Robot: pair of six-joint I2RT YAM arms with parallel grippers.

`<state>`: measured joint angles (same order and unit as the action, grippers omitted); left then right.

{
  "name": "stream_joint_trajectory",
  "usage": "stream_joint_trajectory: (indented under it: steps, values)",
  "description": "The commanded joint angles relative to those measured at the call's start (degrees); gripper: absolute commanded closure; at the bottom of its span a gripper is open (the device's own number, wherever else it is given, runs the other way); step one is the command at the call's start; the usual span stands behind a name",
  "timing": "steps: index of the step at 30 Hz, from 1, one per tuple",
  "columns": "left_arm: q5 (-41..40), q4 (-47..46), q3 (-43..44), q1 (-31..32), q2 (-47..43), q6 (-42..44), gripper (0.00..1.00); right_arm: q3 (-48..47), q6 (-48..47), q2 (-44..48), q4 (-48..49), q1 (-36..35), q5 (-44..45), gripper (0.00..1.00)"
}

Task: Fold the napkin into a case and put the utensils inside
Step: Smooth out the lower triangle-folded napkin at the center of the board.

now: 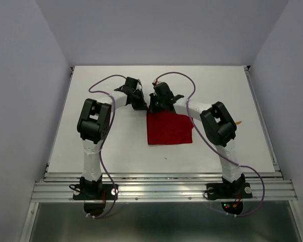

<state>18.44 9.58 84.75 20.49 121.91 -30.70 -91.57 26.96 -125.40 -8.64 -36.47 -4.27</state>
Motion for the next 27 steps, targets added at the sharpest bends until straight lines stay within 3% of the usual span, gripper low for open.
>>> stream_joint_trajectory:
  steps: [1, 3, 4, 10, 11, 19, 22, 27]
  values:
    - [-0.4, 3.2, -2.0, -0.1, -1.9, 1.2, 1.00, -2.4, 0.2, -0.5, 0.8, -0.5, 1.5, 0.78]
    - [-0.3, 3.2, -1.9, -0.2, -1.8, 1.3, 1.00, -2.2, 0.2, -0.3, 0.6, -0.5, 2.1, 0.61]
    - [-0.3, 3.2, -1.9, -0.2, -1.9, 1.3, 1.00, -2.0, 0.1, -0.4, 0.6, -0.5, 2.2, 0.58]
    - [-0.3, 3.2, -2.0, -0.3, -1.9, 1.3, 1.00, -1.7, -1.3, -1.2, -0.7, -1.8, 6.7, 0.56]
    - [-0.3, 3.2, -2.1, -0.3, -2.0, 1.3, 1.00, -1.7, -1.5, -1.5, -0.8, -1.8, 7.0, 0.57]
    - [-0.2, 2.9, -2.5, -0.4, -2.3, 1.2, 1.00, -1.5, -1.9, -2.7, -1.3, -2.9, 10.4, 0.93]
    - [-0.2, 2.8, -2.6, -0.4, -2.3, 1.2, 1.00, -1.0, -1.9, -1.7, -1.3, -2.9, 10.8, 0.99]
    - [0.0, 2.7, -2.6, -0.4, -2.0, 1.1, 1.00, -0.4, -2.1, 0.9, -0.4, -2.9, 10.3, 0.99]
